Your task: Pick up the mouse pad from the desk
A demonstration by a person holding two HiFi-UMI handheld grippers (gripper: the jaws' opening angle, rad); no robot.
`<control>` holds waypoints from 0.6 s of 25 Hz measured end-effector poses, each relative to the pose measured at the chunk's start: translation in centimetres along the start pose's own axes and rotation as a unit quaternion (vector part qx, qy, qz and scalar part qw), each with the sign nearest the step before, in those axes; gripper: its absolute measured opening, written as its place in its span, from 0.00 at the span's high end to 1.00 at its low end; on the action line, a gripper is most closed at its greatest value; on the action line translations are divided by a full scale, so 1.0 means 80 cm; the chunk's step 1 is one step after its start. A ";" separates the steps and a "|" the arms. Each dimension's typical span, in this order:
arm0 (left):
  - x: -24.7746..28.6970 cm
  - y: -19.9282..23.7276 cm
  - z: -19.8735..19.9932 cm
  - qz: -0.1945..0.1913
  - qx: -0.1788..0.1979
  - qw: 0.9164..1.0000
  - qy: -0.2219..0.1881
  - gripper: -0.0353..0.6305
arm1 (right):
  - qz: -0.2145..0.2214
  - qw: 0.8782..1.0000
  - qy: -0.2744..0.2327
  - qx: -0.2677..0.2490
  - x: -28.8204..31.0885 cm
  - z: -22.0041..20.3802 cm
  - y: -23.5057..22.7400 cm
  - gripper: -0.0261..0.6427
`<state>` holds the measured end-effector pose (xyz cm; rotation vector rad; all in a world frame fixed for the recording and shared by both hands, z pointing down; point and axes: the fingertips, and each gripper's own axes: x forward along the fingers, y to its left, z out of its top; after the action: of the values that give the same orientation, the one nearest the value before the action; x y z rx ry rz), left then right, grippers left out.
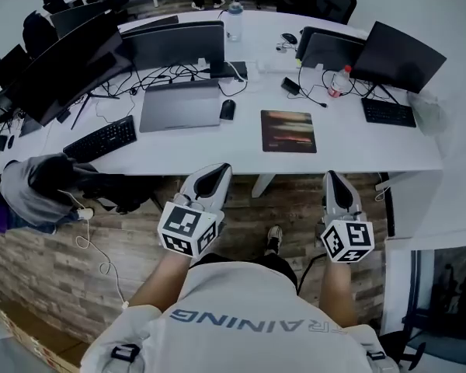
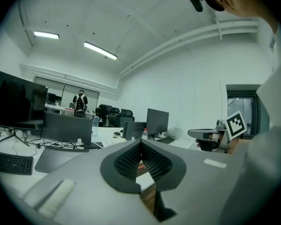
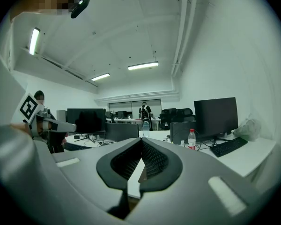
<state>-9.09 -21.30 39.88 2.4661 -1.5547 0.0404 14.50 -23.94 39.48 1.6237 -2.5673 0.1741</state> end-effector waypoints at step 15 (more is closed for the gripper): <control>0.176 -0.057 0.033 0.083 0.000 0.997 -0.002 0.95 | 0.079 0.997 0.016 0.013 0.118 0.020 -0.190 0.94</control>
<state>0.90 -32.48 38.54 2.3309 -1.7581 0.0638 24.20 -39.03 39.95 1.4139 -2.6783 0.2456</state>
